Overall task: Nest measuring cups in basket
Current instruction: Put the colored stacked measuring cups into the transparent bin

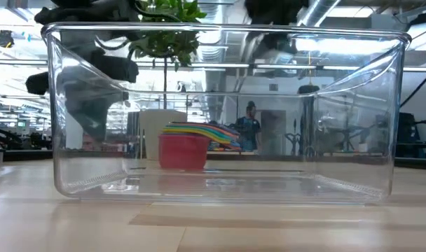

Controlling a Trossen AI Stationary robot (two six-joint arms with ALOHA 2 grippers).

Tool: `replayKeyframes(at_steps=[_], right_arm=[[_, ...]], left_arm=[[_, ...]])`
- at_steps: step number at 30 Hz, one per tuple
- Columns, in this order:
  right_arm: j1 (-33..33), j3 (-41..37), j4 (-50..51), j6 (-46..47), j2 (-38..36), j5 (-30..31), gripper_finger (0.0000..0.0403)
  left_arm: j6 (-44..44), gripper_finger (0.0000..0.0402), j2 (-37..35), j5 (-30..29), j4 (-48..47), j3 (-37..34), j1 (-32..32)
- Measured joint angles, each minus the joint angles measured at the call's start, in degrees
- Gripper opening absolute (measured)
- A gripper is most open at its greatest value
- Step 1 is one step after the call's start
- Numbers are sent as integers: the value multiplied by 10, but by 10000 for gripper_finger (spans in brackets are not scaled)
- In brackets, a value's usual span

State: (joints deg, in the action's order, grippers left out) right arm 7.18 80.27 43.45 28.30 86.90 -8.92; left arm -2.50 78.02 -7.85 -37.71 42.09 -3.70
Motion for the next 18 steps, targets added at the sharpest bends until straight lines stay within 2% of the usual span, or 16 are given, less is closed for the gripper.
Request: replayKeyframes(at_steps=[3,5,7,8,10,12,14,16,18], right_arm=[[-28,-1,43,27,-51,0,203],[-46,-1,38,39,-80,0,203],[-83,-8,44,67,-99,28,205],[-104,-14,44,52,-111,62,206],[-155,-44,68,44,-129,185,208],[-194,-98,105,126,-156,311,209],[-236,-177,109,233,-200,412,209],[-284,-275,64,323,-252,486,208],[-326,-378,-52,378,-302,557,206]], left_arm=[[-31,11,2,13,-14,0,0],[-57,11,6,19,-7,0,0],[-85,11,8,21,-11,0,0],[-96,11,8,21,-12,0,0],[-107,11,8,32,-28,0,-1],[-110,11,7,47,-42,0,-3],[-121,11,1,51,-59,0,-9],[-135,11,-3,51,-68,0,-16],[-141,11,-13,45,-82,0,-21]])
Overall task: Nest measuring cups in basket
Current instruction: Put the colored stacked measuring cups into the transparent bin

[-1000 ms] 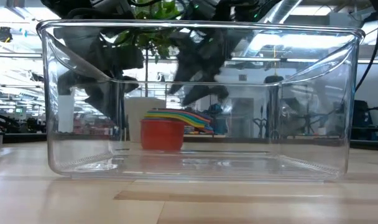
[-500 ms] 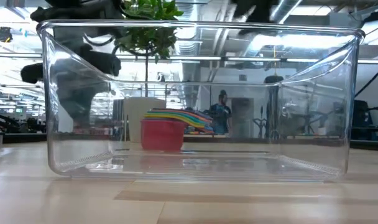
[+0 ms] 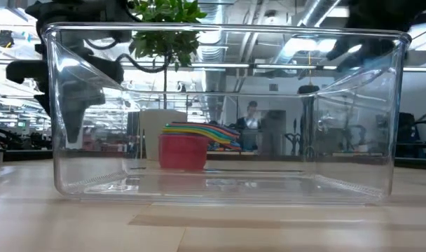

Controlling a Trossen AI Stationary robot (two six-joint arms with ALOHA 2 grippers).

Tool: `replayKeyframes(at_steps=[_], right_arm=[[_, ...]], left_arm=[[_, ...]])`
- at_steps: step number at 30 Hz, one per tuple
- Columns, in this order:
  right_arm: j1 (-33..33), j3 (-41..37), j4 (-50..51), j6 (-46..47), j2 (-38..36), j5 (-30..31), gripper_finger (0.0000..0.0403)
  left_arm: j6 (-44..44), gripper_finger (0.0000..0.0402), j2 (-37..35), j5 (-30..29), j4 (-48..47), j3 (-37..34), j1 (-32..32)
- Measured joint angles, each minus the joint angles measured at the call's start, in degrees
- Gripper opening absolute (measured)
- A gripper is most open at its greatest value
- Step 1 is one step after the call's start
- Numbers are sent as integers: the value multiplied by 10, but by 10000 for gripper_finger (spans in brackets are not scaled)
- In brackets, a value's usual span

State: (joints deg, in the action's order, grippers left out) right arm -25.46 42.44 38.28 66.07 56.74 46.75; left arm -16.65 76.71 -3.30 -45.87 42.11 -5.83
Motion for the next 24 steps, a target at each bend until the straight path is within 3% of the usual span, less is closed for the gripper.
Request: replayKeyframes(at_steps=[3,4,8,10,13,18,20,24], right_arm=[[-23,-158,-247,17,-76,66,202],[-16,-206,-344,9,-90,56,201],[58,-344,-712,-68,-84,-116,199],[111,-360,-811,-101,-56,-193,199],[190,-329,-872,-138,1,-329,202],[272,-228,-864,-192,116,-568,205],[284,-187,-869,-194,159,-604,205],[294,-124,-867,-143,236,-601,200]], left_arm=[[4,11,-17,-9,2,0,-2],[7,11,-24,-13,8,0,-2],[30,11,-46,-36,29,0,1],[43,11,-54,-41,51,0,3],[44,11,-61,-50,74,0,3],[46,11,-65,-60,72,0,3],[39,11,-65,-61,75,0,3],[15,11,-65,-61,83,0,3]])
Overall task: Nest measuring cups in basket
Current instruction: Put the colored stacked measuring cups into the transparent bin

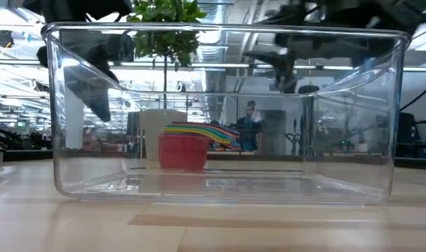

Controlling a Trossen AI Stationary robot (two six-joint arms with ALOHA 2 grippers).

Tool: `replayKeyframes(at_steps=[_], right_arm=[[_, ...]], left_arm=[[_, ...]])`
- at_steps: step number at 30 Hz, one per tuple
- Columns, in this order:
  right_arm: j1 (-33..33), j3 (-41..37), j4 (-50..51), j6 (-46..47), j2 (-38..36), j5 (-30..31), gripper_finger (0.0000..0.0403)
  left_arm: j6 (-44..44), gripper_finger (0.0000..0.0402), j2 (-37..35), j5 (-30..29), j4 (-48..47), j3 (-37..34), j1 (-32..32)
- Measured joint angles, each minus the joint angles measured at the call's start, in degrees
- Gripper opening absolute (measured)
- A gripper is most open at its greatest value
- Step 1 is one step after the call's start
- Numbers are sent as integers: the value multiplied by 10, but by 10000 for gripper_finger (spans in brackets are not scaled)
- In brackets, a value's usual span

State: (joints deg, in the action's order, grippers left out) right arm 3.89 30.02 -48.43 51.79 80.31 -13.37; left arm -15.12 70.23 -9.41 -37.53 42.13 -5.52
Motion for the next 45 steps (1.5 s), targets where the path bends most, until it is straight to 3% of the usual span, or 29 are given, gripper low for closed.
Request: replayKeyframes(at_steps=[5,10,17,20,27,39,43,45], right_arm=[[4,70,-2,70,85,-9,196],[33,102,-21,83,138,-141,201],[74,94,-223,-16,89,-272,205],[106,92,-242,-14,51,-335,201],[119,92,-239,100,3,-310,192],[117,92,-147,115,52,-294,187],[125,92,-129,85,72,-283,177],[139,92,-73,63,72,-272,168]], left_arm=[[-64,11,0,0,37,0,0],[-140,13,0,1,107,0,0],[-222,46,-1,-15,137,0,14],[-269,62,-1,-46,155,0,23],[-291,78,-1,-84,177,0,34],[-303,78,-1,-123,176,0,34],[-291,78,-1,-119,178,0,36],[-305,78,1,-92,181,0,43]])
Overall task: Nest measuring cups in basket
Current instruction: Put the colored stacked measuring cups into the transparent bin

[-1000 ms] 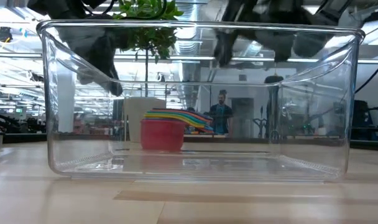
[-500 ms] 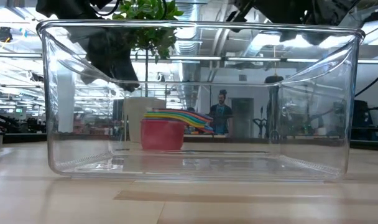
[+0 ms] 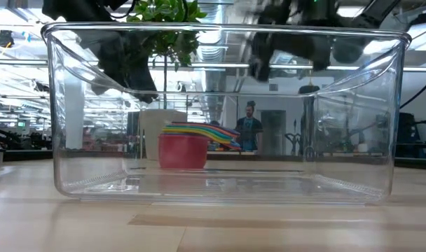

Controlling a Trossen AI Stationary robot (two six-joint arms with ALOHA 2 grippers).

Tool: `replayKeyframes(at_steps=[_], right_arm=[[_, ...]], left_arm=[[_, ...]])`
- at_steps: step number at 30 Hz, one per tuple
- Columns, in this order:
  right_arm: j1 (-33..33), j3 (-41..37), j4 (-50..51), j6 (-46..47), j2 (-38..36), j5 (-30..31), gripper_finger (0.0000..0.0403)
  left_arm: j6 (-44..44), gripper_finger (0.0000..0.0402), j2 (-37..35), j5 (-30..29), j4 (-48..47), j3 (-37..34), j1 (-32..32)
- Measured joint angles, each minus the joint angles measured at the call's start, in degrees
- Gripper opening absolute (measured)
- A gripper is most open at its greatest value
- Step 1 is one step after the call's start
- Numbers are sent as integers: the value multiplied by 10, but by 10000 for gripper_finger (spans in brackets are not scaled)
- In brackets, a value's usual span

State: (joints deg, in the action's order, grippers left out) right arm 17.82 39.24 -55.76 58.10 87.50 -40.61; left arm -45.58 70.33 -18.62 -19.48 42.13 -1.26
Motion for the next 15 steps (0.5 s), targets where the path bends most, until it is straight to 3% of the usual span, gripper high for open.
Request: replayKeyframes(at_steps=[3,7,15], right_arm=[[19,0,97,-51,1,30,153],[47,0,120,-76,1,25,136],[105,0,197,-156,0,-97,122]], left_arm=[[-26,78,4,59,4,0,15],[-73,78,7,66,12,17,20],[-146,77,32,21,9,89,13]])
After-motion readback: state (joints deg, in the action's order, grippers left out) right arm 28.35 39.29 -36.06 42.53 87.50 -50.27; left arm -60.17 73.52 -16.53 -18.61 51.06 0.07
